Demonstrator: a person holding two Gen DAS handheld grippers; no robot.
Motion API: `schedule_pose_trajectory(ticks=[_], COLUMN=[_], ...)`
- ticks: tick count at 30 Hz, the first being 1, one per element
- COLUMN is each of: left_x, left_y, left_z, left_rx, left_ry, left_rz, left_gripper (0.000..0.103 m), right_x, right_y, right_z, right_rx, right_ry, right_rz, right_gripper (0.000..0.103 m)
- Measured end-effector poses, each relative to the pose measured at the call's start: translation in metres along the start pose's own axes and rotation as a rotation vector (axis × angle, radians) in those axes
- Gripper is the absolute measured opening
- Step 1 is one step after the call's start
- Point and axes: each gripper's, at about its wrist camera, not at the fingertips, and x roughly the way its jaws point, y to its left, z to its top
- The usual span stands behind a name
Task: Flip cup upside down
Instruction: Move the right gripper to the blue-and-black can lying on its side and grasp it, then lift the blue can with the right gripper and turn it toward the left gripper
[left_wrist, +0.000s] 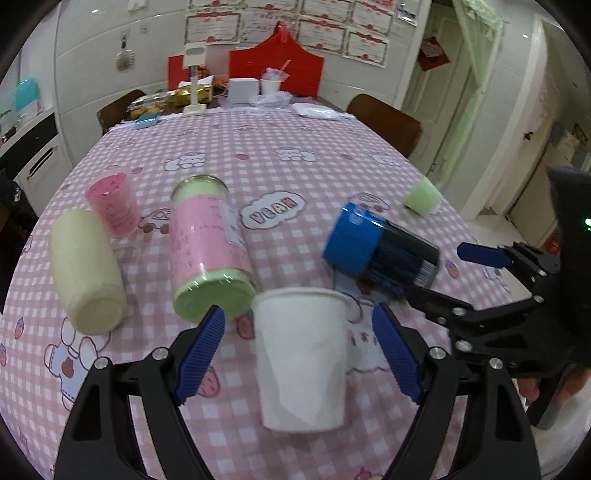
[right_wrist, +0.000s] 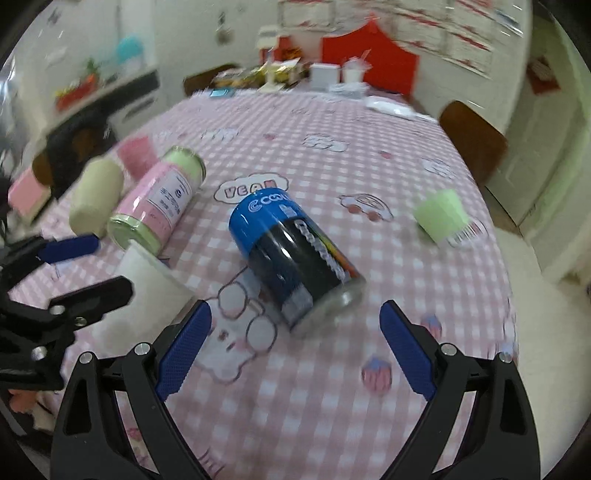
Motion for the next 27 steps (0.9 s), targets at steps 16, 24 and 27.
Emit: schedule_pose_trajectory(ticks=[16,24,27], left_x=[0.016,0.017,0.011], left_y=[0.024,0.020,0.016], left_z=[0.009,0.011,0.010], left_rx=[-0.108,-0.092,-0.070], left_ry=[0.036,0.042,0.022], left_rz=[0.064,0.052,0.057], left_gripper=[0.081,0.081,0.081], right_x=[0.070,0.039,0.019], right_y=[-0.002,-0.006,-0.005], right_z=[0.030,0.013,0.005], right_rx=[-0.002,0.190,0.247], right_ry=[0.186,0.161,0.130], right_rz=[0.080,0.161,0.173], right_gripper=[0.071,0.066,0.066])
